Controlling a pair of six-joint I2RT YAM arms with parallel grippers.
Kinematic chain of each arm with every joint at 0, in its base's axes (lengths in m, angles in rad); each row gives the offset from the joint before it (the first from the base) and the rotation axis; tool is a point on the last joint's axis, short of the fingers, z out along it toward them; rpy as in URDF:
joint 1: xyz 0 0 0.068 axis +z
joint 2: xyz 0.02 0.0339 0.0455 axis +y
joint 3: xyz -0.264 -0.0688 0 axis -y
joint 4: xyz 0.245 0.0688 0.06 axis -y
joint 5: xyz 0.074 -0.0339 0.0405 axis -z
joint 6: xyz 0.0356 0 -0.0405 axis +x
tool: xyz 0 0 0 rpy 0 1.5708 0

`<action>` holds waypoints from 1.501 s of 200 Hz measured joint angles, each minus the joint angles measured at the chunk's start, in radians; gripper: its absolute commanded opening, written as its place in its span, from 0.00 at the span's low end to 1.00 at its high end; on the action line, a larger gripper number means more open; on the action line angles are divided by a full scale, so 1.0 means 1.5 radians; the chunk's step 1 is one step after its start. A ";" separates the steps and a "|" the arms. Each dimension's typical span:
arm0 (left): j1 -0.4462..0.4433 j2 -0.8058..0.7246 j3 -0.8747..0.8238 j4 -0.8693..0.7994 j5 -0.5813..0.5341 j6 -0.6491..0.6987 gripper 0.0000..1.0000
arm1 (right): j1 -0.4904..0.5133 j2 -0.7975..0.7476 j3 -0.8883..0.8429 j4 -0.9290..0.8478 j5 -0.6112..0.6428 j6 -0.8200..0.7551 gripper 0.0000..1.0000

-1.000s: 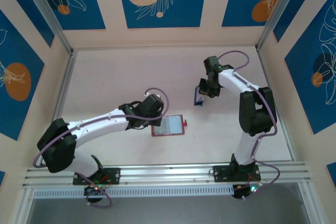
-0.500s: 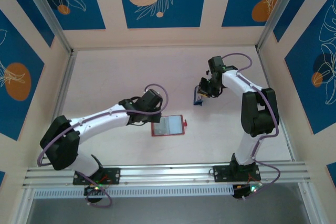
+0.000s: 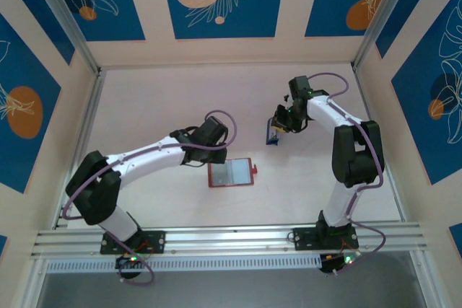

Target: Put the credit cards into the card holder

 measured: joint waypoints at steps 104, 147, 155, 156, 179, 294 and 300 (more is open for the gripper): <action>0.013 0.001 -0.011 0.003 0.010 0.000 0.16 | 0.062 0.056 0.075 -0.067 0.125 -0.012 0.15; 0.015 0.001 -0.017 0.005 0.013 0.000 0.16 | 0.071 0.063 0.089 -0.094 0.164 -0.012 0.11; 0.015 0.001 -0.018 0.006 0.014 0.000 0.16 | 0.071 0.063 0.090 -0.096 0.167 -0.014 0.08; 0.015 0.001 -0.018 0.006 0.014 0.000 0.16 | 0.071 0.063 0.090 -0.096 0.167 -0.014 0.08; 0.017 0.001 -0.018 0.007 0.015 0.000 0.16 | 0.073 0.063 0.098 -0.101 0.171 -0.015 0.03; 0.024 -0.010 -0.075 0.013 0.035 0.001 0.16 | 0.099 -0.096 0.052 -0.079 0.064 -0.019 0.00; 0.024 -0.010 -0.075 0.013 0.038 0.001 0.16 | 0.105 -0.110 0.035 -0.067 0.045 -0.019 0.00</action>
